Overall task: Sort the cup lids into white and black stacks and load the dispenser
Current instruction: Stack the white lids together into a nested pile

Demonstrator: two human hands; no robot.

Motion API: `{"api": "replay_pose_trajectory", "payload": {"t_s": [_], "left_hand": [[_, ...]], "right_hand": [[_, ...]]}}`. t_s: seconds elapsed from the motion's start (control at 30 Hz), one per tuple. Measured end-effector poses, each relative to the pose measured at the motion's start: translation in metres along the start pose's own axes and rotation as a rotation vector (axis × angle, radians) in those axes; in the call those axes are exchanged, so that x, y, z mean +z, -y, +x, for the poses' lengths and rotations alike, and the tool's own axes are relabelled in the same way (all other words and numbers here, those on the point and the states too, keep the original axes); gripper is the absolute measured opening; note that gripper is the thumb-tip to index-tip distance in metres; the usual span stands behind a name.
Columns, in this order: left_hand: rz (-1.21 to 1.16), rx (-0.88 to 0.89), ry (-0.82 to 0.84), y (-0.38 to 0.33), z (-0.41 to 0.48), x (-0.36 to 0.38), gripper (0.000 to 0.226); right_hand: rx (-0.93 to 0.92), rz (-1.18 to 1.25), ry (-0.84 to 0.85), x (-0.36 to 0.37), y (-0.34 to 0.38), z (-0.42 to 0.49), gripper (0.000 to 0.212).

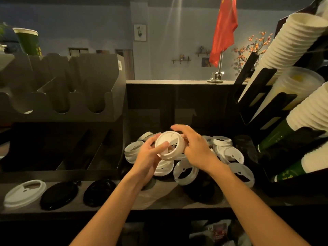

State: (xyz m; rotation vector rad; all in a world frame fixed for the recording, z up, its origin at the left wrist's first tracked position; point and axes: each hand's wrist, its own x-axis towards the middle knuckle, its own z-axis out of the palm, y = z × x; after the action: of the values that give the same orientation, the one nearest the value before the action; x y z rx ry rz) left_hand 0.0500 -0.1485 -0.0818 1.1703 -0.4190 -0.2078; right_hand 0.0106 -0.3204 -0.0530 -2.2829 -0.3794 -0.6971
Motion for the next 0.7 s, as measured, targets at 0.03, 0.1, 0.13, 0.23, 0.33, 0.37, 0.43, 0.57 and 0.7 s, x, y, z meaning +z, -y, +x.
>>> {"api": "replay_pose_trajectory", "payload": {"t_s": [0.03, 0.1, 0.13, 0.23, 0.33, 0.37, 0.43, 0.57, 0.7], "left_hand": [[-0.047, 0.008, -0.066, 0.001, -0.003, -0.001, 0.049], [-0.092, 0.046, -0.147, 0.006, -0.011, -0.003, 0.053], [-0.102, 0.053, -0.159, 0.008, -0.015, -0.004, 0.054], [-0.146, -0.015, -0.058, 0.008, -0.029, -0.005, 0.052], [-0.061, -0.116, 0.080, 0.003, -0.037, -0.004, 0.041], [-0.001, -0.129, 0.097, 0.003, -0.037, -0.004, 0.040], [0.112, -0.120, 0.110, 0.003, -0.034, -0.002, 0.036], [0.187, -0.028, 0.000, 0.009, -0.032, -0.004, 0.032], [0.224, -0.010, -0.154, 0.024, -0.038, -0.011, 0.032]], "right_hand": [[0.084, 0.131, -0.027, 0.001, 0.005, -0.002, 0.046], [0.205, 0.353, -0.052, 0.006, 0.013, -0.008, 0.029], [0.199, 0.362, -0.031, 0.008, 0.016, -0.013, 0.023], [0.104, 0.221, 0.062, 0.009, 0.020, -0.023, 0.026], [0.119, 0.126, 0.168, 0.005, 0.014, -0.023, 0.031], [0.117, 0.076, 0.191, 0.003, 0.013, -0.023, 0.031], [0.121, 0.028, 0.184, 0.000, 0.011, -0.022, 0.031], [0.177, 0.051, -0.022, -0.006, 0.011, -0.025, 0.030], [0.227, -0.443, 0.081, -0.016, 0.010, -0.039, 0.049]]}}
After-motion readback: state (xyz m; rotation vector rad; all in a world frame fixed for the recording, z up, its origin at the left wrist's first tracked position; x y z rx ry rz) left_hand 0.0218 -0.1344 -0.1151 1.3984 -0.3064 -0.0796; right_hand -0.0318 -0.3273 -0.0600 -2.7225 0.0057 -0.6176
